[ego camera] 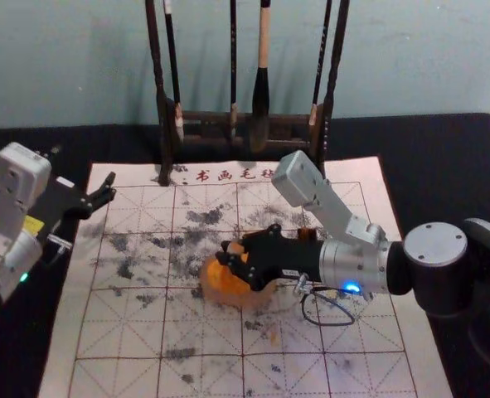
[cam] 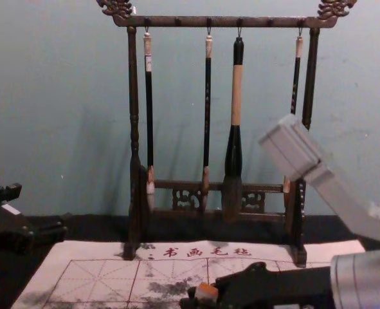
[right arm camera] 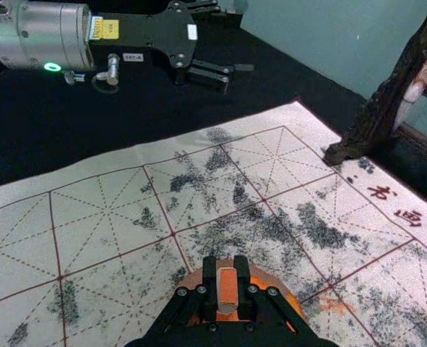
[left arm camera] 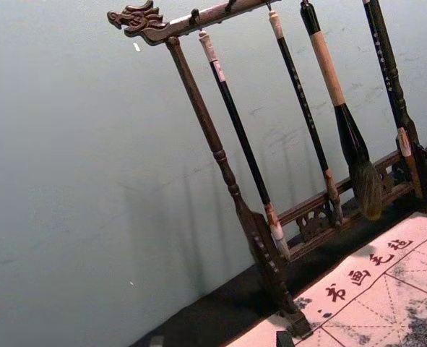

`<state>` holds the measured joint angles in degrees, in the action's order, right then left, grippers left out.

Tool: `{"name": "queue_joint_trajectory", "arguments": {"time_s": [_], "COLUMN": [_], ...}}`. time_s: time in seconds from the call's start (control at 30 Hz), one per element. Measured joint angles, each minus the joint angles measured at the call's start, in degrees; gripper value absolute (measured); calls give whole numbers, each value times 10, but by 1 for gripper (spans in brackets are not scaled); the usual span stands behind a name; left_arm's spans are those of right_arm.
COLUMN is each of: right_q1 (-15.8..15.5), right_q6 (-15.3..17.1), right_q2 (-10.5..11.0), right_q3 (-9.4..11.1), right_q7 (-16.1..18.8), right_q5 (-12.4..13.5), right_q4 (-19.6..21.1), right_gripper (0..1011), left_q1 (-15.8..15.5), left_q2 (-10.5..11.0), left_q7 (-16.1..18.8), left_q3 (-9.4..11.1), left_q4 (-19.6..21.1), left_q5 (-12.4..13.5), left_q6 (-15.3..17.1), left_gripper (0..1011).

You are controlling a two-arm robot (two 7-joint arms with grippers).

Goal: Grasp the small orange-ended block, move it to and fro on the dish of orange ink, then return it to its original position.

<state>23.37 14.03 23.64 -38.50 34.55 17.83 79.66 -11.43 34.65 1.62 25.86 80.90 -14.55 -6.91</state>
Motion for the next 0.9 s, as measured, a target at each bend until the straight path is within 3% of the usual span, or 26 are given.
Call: {"name": "queue_joint_trajectory", "arguments": {"time_s": [0.33,0.9], "right_q1": [8,-2], "right_q6": [-3,0], "right_q2": [-4,7], "right_q3": [3,16], "right_q7": [-5,-13], "right_q5": [-3,-5], "right_q4": [-11,-1], "right_gripper": [114,114], "left_q1": [0,0], "left_q2": [0,0], "left_q7": [0,0], "left_q3": [0,0], "left_q4": [0,0], "left_q5": [0,0], "left_q6": [0,0], "left_gripper": [1001,1001]}}
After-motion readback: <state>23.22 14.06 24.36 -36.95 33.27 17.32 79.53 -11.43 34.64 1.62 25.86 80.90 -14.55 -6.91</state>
